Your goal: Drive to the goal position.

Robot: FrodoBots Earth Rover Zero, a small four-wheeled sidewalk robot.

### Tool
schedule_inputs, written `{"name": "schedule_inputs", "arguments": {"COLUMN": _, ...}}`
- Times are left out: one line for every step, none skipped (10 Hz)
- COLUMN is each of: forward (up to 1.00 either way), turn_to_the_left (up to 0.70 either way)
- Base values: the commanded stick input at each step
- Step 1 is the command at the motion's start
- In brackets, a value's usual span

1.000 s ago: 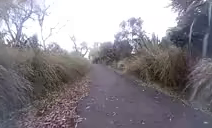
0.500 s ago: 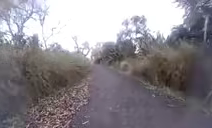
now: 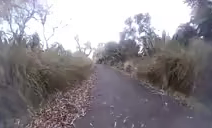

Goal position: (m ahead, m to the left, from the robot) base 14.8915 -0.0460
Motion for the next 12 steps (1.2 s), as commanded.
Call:
{"name": "schedule_inputs", "arguments": {"forward": 0.70, "turn_to_the_left": -0.35}}
{"name": "schedule_inputs", "arguments": {"forward": 0.70, "turn_to_the_left": -0.35}}
{"name": "schedule_inputs", "arguments": {"forward": 0.70, "turn_to_the_left": -0.35}}
{"name": "schedule_inputs", "arguments": {"forward": 0.70, "turn_to_the_left": -0.35}}
{"name": "schedule_inputs", "arguments": {"forward": 0.70, "turn_to_the_left": -0.35}}
{"name": "schedule_inputs", "arguments": {"forward": 0.70, "turn_to_the_left": -0.35}}
{"name": "schedule_inputs", "arguments": {"forward": 0.70, "turn_to_the_left": -0.35}}
{"name": "schedule_inputs", "arguments": {"forward": 0.70, "turn_to_the_left": -0.35}}
{"name": "schedule_inputs", "arguments": {"forward": 0.70, "turn_to_the_left": 0.00}}
{"name": "schedule_inputs", "arguments": {"forward": 0.70, "turn_to_the_left": 0.00}}
{"name": "schedule_inputs", "arguments": {"forward": 0.70, "turn_to_the_left": 0.00}}
{"name": "schedule_inputs", "arguments": {"forward": 0.70, "turn_to_the_left": 0.00}}
